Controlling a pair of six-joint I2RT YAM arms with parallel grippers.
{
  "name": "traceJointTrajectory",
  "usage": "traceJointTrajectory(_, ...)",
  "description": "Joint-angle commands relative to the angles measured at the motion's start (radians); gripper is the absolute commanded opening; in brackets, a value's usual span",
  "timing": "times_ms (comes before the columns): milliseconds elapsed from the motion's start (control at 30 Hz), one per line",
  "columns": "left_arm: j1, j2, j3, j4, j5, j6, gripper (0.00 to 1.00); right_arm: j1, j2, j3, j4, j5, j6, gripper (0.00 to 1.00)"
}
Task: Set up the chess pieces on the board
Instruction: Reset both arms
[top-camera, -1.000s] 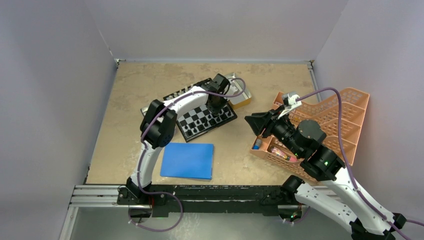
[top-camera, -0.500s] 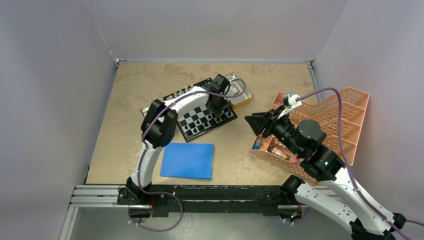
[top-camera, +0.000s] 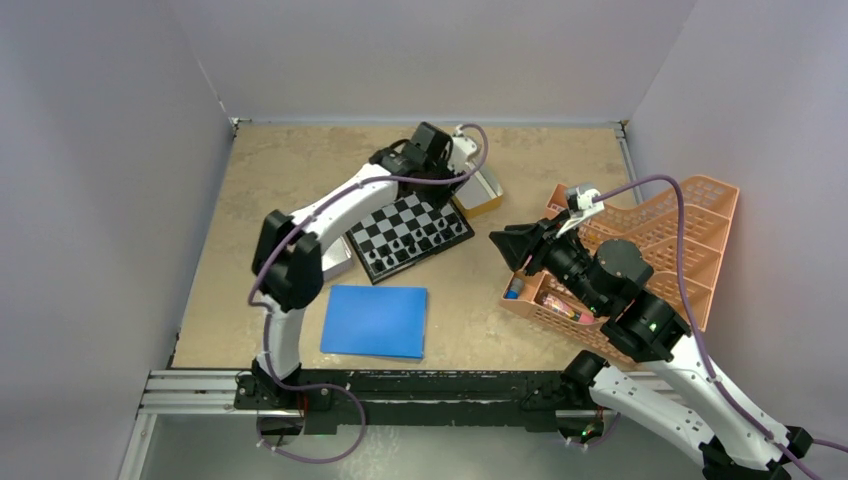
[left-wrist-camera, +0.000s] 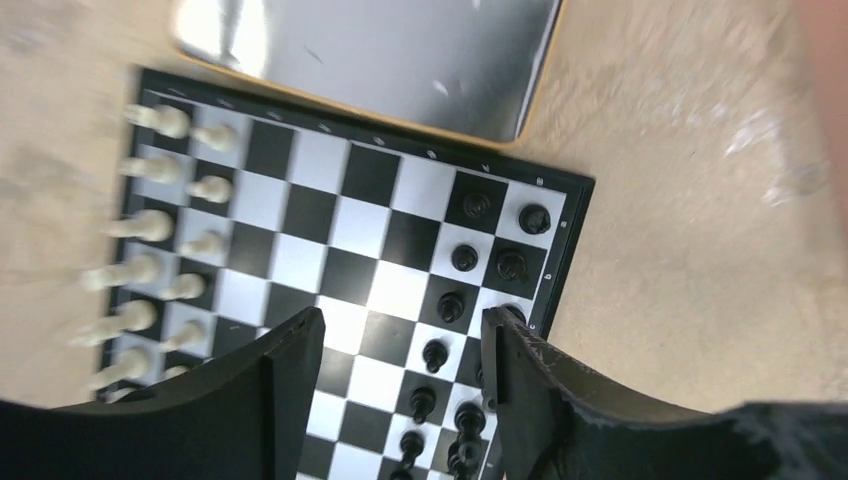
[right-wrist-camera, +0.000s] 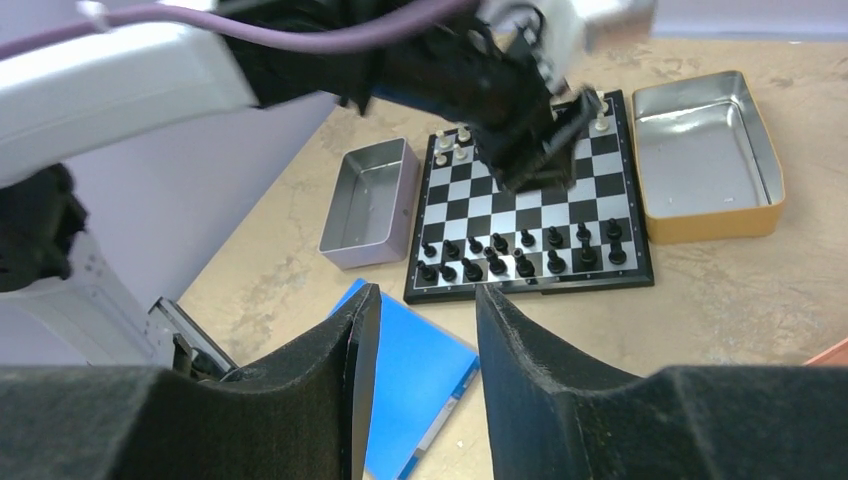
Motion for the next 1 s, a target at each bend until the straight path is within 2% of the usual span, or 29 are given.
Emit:
traceJointTrajectory(0,-0.001,-0.25,-0.072,0.153,-0.066,-0.042,0.6,0.001,-0.004,0.022,0.029,0.005,0.014,0.44)
traceJointTrajectory(133,-0.001,-0.45,-0.209,0.243,-0.08,-0.092,0.63,0.0,-0.004,0.01,0.031,0.011,0.026,0.48)
traceJointTrajectory(233,-0.001,-0.615,-0.329,0.296,-0.045,-0.129,0.66,0.0,0.005,-0.002,0.024,0.016,0.027,0.62)
traceJointTrajectory(267,-0.001,-0.667,-0.372,0.309,-0.031,-0.132,0.67,0.0,0.011,-0.002,0.016,0.024,0.027,0.68)
traceJointTrajectory(367,-0.001,-0.833,-0.492,0.317,-0.032,-0.222,0.68,0.0,0.018,-0.005,-0.003,0.052,0.029,0.97)
traceJointTrajectory(500,0.0,-1.071,-0.675,0.294,-0.083,-0.369,0.7,0.001,0.016,-0.011,-0.001,0.069,0.044,0.99)
traceJointTrajectory(667,0.0,-1.349,-0.852,0.248,0.075,-0.51,0.72,0.0,-0.002,-0.063,0.088,0.005,0.083,0.99)
traceJointTrajectory(767,0.0,-1.452,-0.95,0.219,0.149,-0.606,0.72,0.0,-0.013,-0.118,0.141,0.024,0.135,0.99)
traceJointTrajectory(867,-0.001,-1.524,-1.012,0.159,0.127,-0.695,0.73,0.001,-0.005,-0.15,0.183,0.06,0.196,0.99)
traceJointTrajectory(967,-0.001,-1.572,-1.044,0.117,0.12,-0.697,0.74,0.0,0.021,-0.148,0.168,0.104,0.261,0.99)
